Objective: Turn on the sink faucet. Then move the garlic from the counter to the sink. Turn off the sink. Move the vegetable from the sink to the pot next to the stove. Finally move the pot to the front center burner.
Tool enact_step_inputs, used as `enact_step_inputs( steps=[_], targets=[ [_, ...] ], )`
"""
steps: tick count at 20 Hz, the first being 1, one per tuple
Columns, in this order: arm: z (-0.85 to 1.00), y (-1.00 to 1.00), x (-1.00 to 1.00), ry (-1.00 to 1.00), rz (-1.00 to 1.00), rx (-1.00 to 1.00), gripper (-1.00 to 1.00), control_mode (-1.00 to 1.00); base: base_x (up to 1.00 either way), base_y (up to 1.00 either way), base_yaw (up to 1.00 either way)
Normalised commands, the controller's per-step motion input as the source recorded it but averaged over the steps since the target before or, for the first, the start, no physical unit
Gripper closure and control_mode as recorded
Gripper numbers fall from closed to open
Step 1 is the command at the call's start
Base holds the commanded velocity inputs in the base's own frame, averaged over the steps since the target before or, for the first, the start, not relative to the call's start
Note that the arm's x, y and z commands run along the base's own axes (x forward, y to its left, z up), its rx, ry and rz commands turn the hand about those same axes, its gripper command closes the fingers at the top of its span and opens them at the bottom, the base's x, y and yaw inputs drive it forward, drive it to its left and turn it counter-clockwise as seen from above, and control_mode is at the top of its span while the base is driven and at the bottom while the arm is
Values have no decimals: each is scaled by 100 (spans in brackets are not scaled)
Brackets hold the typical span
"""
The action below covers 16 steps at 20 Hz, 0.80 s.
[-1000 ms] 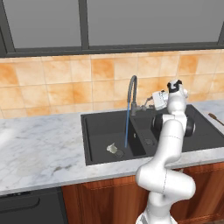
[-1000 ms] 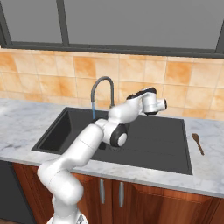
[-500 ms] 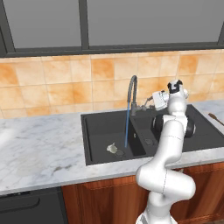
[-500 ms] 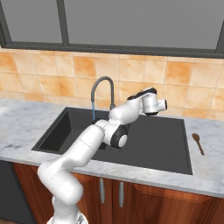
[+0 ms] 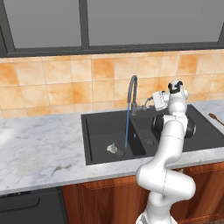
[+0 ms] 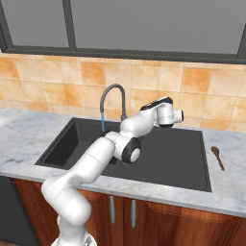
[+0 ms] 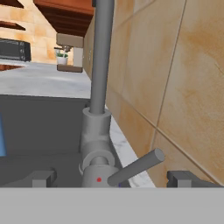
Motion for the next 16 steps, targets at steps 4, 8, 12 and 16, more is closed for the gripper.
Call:
enact_step_inputs(
  steps=[4, 8, 12, 16],
  targets=[
    [2, 12, 3, 0, 0, 0, -100, -100, 0, 0, 0],
    [11, 18, 3, 0, 0, 0, -100, -100, 0, 0, 0],
    [17, 21, 3, 0, 0, 0, -100, -100, 0, 0, 0],
    [18, 22, 2, 0, 0, 0, -100, -100, 0, 0, 0]
  ],
)
